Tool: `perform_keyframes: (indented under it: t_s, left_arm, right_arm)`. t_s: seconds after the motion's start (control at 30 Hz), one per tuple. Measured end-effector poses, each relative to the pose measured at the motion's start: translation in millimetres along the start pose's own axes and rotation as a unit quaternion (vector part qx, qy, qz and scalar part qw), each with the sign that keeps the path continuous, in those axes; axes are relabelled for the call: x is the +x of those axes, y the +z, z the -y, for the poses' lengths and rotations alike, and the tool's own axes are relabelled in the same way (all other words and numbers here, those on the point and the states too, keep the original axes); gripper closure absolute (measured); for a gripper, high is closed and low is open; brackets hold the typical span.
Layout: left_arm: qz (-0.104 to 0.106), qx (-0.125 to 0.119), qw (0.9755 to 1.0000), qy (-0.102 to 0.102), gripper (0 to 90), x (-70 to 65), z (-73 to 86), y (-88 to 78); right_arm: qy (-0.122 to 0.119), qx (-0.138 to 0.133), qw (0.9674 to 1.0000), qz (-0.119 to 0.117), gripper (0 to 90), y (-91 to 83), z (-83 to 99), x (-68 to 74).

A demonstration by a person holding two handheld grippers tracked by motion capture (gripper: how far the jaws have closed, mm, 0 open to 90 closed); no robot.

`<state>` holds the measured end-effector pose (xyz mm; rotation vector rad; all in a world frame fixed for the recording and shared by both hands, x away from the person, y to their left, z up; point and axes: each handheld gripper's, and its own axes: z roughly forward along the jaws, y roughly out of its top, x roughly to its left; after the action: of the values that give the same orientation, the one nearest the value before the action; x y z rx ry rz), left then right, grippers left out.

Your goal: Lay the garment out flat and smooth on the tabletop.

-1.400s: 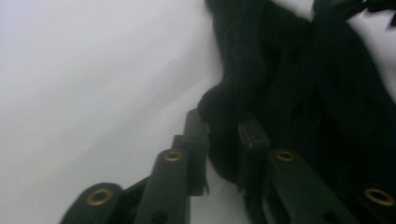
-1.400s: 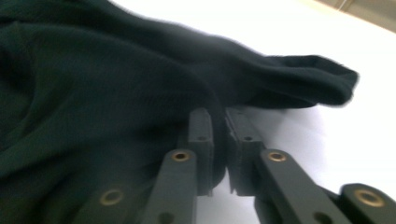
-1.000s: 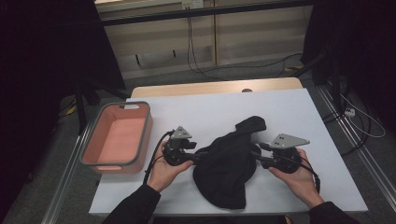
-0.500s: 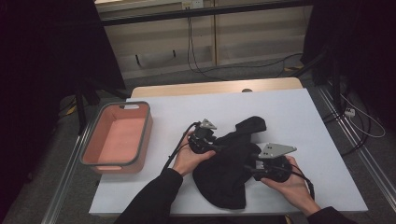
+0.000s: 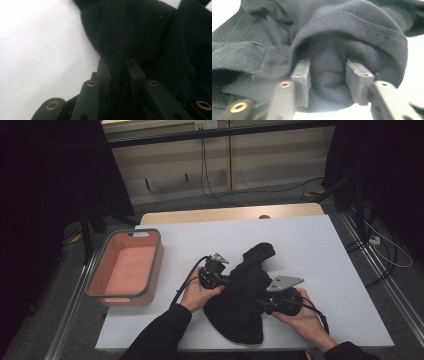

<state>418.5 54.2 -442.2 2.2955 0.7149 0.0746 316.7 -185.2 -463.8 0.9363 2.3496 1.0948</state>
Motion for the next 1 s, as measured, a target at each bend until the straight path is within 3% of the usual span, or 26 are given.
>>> perform_keyframes:
  t_s: [0.2, 0.37, 0.5, 0.7, 0.9, 1.0]
  left_arm:
    - [0.010, -0.001, 0.9999, -0.012, 74.7, 7.3, 23.1, -24.2]
    - [0.022, -0.015, 0.9995, -0.016, 74.8, 2.7, 43.8, -43.5]
    - [0.024, -0.033, 0.9991, -0.013, 73.0, -0.1, 49.6, -52.6]
    - [0.018, -0.048, 0.9985, -0.021, 64.8, 1.4, 46.1, -50.2]
    - [-0.015, -0.068, 0.9972, -0.027, 41.9, 6.4, 46.4, -56.5]
    - [-0.029, -0.072, 0.9967, -0.025, 32.4, 7.2, 48.3, -63.2]
  right_arm:
    - [-0.024, 0.009, 0.9997, 0.005, 78.2, 7.6, -5.8, 7.4]
    - [-0.030, 0.000, 0.9995, 0.013, 81.4, 9.4, -13.5, 7.5]
    - [-0.037, -0.009, 0.9989, 0.027, 82.1, 11.8, -21.5, 4.5]
    - [-0.014, -0.029, 0.9982, 0.050, 84.5, 14.5, -34.8, -14.1]
    - [0.013, -0.040, 0.9957, 0.082, 84.7, 18.6, -40.2, -32.3]
    - [0.034, -0.037, 0.9971, 0.058, 80.3, 21.9, -36.2, -36.8]
